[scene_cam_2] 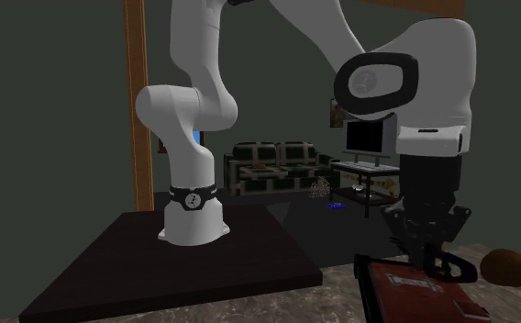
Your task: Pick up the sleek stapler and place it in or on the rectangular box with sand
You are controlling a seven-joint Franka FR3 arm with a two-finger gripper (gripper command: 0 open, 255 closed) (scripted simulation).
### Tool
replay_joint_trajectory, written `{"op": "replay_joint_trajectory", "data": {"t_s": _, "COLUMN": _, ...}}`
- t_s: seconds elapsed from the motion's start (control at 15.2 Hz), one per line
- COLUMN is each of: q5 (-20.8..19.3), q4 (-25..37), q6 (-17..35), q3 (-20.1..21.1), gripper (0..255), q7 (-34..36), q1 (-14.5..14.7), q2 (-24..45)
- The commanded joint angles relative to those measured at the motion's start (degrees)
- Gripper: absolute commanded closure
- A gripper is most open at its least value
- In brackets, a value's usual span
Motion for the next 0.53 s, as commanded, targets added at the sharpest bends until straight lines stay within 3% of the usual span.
{"op": "replay_joint_trajectory", "data": {"t_s": 0.0, "q5": -1.02, "q4": 0.07, "q6": 1.33, "q3": -0.39, "gripper": 255, "q7": 0.87, "q1": 0.4, "q2": 1.48}}
{"op": "replay_joint_trajectory", "data": {"t_s": 0.46, "q5": -3.3, "q4": 0.25, "q6": 4.37, "q3": -1.67, "gripper": 255, "q7": 2.47, "q1": 1.3, "q2": 4.87}}
